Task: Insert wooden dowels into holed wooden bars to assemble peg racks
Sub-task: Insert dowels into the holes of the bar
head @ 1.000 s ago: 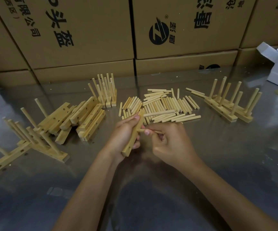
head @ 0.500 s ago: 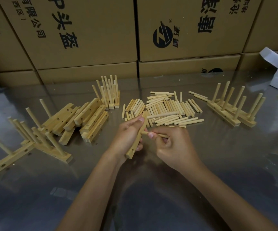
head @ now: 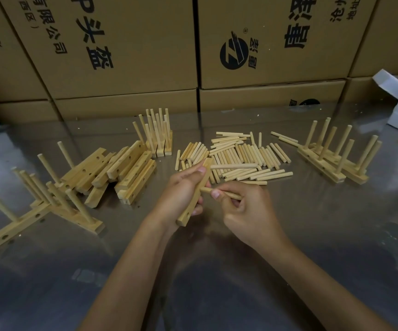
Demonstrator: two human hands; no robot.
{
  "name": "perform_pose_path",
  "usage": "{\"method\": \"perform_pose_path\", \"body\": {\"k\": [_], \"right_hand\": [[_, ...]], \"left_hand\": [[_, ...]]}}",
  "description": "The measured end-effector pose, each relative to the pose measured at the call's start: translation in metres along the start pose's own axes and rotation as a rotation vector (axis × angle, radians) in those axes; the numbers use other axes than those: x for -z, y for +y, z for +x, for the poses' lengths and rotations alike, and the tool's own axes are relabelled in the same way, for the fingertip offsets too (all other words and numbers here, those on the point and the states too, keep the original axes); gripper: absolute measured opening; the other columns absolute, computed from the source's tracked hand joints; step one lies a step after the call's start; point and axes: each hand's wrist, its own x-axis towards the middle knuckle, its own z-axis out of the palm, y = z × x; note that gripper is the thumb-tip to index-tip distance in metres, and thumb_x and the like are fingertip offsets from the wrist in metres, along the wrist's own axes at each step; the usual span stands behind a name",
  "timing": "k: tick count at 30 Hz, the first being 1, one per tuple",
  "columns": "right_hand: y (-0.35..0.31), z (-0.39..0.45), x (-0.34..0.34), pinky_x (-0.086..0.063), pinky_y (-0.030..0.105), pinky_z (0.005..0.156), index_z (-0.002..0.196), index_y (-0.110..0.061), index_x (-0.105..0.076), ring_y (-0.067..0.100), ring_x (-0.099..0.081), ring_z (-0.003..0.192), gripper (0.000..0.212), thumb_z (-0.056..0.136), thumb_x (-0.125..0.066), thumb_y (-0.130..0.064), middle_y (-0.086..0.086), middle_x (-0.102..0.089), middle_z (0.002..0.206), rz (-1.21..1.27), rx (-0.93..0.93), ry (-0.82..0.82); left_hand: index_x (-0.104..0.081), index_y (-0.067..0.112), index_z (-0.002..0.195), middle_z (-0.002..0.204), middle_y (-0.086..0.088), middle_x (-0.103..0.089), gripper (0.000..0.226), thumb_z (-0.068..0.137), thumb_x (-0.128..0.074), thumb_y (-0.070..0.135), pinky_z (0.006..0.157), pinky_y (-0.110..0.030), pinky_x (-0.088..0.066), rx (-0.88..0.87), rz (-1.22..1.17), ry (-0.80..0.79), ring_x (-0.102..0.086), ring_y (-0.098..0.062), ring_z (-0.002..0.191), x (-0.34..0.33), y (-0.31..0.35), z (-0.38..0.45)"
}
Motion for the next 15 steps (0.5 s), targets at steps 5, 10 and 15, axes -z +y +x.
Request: {"method": "perform_pose_path", "body": {"k": [5, 10, 15], "right_hand": [[-0.009, 0.008, 0.002, -0.047, 0.015, 0.067, 0.117, -0.03, -0.054, 0.004, -0.059, 0.075, 0.03, 0.091, -0.068, -0.024, -0.008, -0.063, 0.084, 0.243, -0.028, 0.062], [0.001, 0.013, 0.005, -0.044, 0.008, 0.068, 0.105, -0.026, -0.06, -0.006, -0.058, 0.082, 0.017, 0.093, -0.062, -0.014, -0.019, -0.063, 0.089, 0.251, -0.091, 0.235], [0.016, 0.033, -0.025, -0.048, 0.022, 0.072, 0.092, -0.024, -0.064, 0.006, -0.059, 0.086, 0.015, 0.088, -0.06, -0.01, -0.011, -0.063, 0.09, -0.248, -0.14, -0.097]], "left_hand": [[-0.065, 0.022, 0.12, 0.081, -0.005, -0.063, 0.022, 0.104, -0.05, 0.024, 0.036, -0.022, -0.039, 0.043, -0.091, 0.129, -0.051, -0.01, 0.051, 0.01, 0.008, 0.005], [-0.062, 0.014, 0.12, 0.079, -0.003, -0.054, 0.023, 0.105, -0.047, 0.025, 0.035, -0.019, -0.038, 0.086, -0.3, 0.313, -0.048, -0.009, 0.049, 0.04, 0.013, 0.009], [-0.059, 0.008, 0.125, 0.074, -0.002, -0.059, 0.03, 0.105, -0.044, 0.023, 0.037, -0.017, -0.037, 0.091, -0.55, 0.305, -0.047, -0.008, 0.05, 0.054, 0.01, 0.008]]}}
